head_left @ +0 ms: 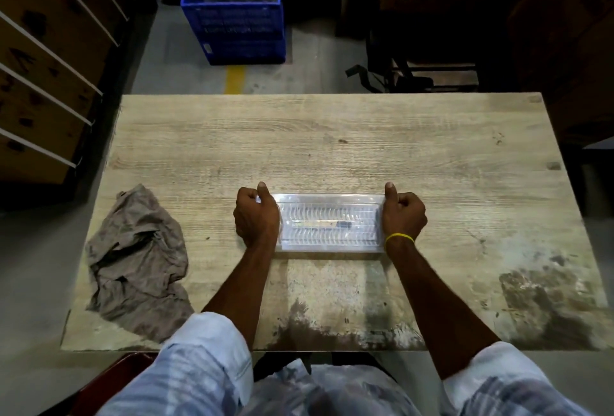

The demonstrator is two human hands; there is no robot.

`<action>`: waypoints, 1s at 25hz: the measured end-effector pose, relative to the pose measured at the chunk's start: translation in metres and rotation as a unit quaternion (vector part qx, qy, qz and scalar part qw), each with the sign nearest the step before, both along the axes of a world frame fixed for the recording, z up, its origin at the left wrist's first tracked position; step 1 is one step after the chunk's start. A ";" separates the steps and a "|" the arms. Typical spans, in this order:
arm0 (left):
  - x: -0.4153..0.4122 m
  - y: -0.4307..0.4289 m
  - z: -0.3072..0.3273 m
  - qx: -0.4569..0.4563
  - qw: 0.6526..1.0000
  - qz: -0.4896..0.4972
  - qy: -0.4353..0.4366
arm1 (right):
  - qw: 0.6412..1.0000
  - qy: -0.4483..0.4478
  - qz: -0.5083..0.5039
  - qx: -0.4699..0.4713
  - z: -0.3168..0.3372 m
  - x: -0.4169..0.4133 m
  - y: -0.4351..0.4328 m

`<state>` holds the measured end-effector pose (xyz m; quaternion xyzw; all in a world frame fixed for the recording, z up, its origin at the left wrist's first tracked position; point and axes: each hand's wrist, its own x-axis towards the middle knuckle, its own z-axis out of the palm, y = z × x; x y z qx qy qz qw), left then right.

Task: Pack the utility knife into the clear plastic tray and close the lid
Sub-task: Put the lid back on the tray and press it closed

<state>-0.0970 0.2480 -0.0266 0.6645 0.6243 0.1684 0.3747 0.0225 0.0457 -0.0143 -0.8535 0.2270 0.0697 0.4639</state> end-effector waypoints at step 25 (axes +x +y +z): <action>-0.014 -0.063 0.011 0.208 0.821 -0.527 0.073 | 0.751 -0.171 0.579 -0.267 -0.008 -0.052 0.001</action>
